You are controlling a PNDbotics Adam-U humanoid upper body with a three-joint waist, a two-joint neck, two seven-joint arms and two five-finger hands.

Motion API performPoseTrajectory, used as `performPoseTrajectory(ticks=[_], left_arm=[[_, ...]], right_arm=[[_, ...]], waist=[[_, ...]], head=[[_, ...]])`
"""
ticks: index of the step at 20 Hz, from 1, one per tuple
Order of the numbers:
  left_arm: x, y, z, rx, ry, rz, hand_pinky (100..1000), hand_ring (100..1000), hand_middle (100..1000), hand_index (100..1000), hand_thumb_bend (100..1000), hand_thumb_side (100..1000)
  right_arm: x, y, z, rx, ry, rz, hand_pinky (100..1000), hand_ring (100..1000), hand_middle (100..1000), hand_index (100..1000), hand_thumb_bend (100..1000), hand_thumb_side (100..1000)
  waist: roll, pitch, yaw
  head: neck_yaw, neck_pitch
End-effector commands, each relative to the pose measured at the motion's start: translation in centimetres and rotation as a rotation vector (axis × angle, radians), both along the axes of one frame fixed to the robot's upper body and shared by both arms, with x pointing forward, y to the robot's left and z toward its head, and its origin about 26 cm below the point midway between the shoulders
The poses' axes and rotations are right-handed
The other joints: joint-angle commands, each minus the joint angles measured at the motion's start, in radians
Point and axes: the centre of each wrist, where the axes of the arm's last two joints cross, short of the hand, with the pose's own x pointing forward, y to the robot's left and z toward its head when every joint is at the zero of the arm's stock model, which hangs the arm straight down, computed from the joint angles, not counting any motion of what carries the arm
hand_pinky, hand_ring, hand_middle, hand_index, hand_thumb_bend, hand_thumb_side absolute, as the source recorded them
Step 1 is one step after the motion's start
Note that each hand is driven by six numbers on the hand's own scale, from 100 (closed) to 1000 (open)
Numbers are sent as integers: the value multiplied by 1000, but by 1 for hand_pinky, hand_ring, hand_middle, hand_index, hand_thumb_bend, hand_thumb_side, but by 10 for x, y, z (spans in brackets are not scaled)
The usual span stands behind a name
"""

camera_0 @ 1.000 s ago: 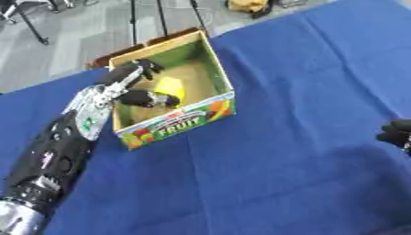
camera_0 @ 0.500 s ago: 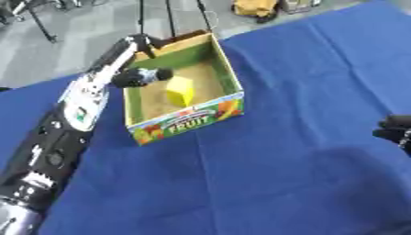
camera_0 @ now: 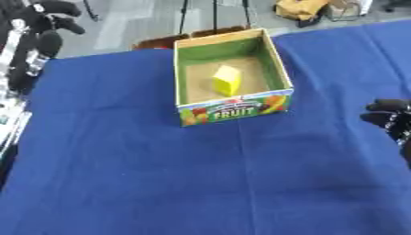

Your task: Pick up objects on the table and place them in the box.

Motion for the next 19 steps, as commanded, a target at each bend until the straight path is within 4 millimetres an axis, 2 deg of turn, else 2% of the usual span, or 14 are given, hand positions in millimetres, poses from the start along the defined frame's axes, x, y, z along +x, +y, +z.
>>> performPoseTrajectory(ticks=[1, 5, 10, 12, 19], left_arm=[[-22, 2, -1, -109, -34, 19, 874, 620, 680, 769, 817, 827], [-36, -2, -30, -205, 16, 55, 878, 617, 676, 761, 797, 844], [-47, -9, -55, -284, 61, 73, 876, 611, 673, 760, 756, 862], [-48, -11, -62, -307, 75, 80, 873, 607, 668, 757, 745, 866], [-49, -16, -75, -342, 101, 68, 864, 581, 640, 746, 738, 875]], right_arm=[[1, -4, 7, -2, -20, -11, 901, 739, 709, 784, 100, 949], [1, -3, 7, 0, -23, -9, 901, 740, 711, 789, 100, 949], [3, 0, 10, 6, -34, 7, 900, 739, 709, 790, 100, 945], [3, 1, 10, 9, -36, 9, 871, 726, 703, 787, 100, 944], [3, 2, 10, 23, -40, 7, 858, 713, 687, 769, 100, 941]], waist=[[-8, -19, 18], [-19, -15, 44], [-30, -10, 31], [-33, -10, 24], [-42, -11, 24]], head=[[-3, 19], [1, 28], [8, 26], [9, 26], [5, 25]])
